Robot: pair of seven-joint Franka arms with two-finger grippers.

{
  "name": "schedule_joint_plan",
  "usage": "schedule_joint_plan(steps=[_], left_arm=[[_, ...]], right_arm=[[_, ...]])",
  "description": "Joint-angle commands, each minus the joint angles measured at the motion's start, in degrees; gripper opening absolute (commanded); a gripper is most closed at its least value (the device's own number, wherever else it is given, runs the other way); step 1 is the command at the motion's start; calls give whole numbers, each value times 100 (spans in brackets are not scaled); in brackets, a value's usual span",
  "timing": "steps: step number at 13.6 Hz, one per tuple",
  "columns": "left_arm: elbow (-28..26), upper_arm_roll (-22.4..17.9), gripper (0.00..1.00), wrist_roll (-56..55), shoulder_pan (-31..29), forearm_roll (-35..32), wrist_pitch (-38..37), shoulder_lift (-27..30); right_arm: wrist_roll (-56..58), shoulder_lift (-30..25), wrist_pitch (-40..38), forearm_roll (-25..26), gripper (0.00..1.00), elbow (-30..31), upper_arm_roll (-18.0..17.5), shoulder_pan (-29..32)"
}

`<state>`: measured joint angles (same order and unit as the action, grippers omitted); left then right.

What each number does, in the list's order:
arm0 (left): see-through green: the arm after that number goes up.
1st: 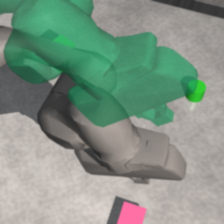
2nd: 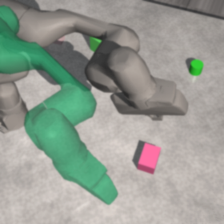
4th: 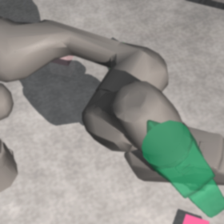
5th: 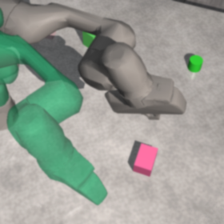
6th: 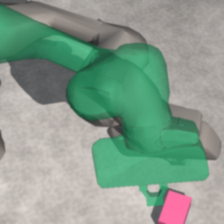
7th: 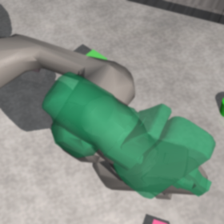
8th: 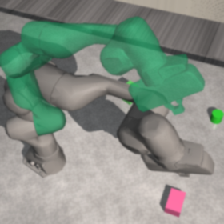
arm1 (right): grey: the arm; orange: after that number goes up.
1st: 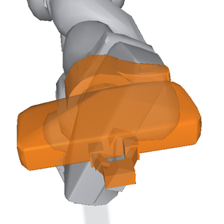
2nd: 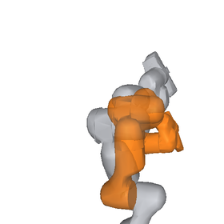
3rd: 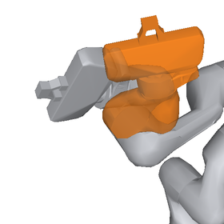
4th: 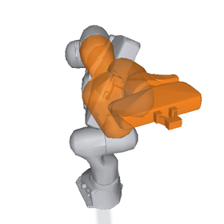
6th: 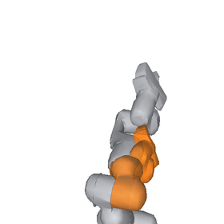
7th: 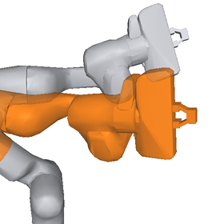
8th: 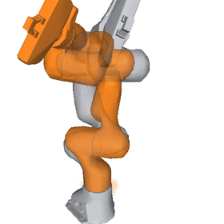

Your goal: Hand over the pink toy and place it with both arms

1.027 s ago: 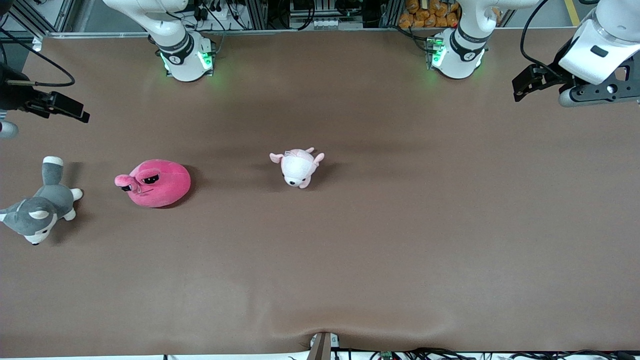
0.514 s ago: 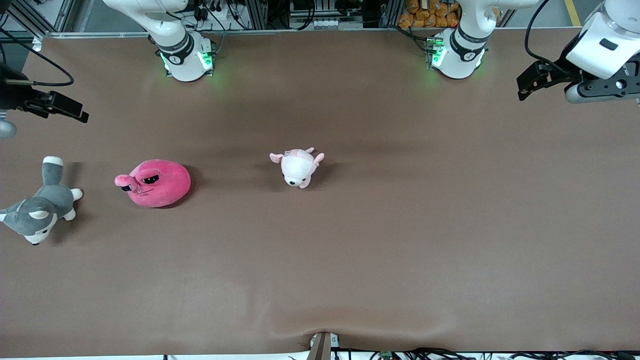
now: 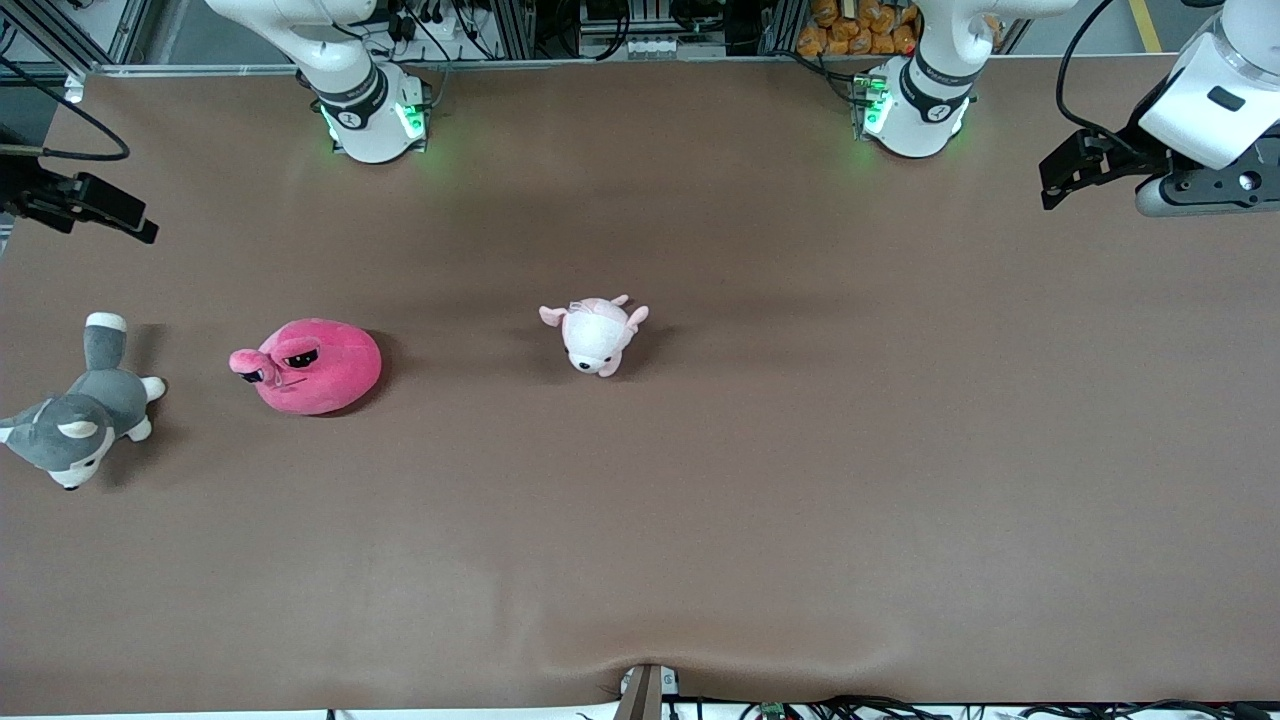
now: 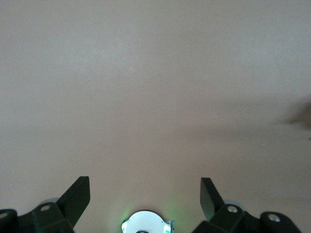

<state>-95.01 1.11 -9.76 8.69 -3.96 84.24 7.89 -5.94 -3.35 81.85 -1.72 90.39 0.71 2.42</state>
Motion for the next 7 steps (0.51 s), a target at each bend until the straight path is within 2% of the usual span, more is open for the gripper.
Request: schedule_joint_plan(steps=[1,7], left_arm=[[202,-136,100,159,-25,44,-171,-59],[229,-155,100,247,-16,18,-241,-59]], right_arm=[[-109,54,-38,102,100,-118,34,-84],[-109,89,-47,76,100,-118,34,-110]])
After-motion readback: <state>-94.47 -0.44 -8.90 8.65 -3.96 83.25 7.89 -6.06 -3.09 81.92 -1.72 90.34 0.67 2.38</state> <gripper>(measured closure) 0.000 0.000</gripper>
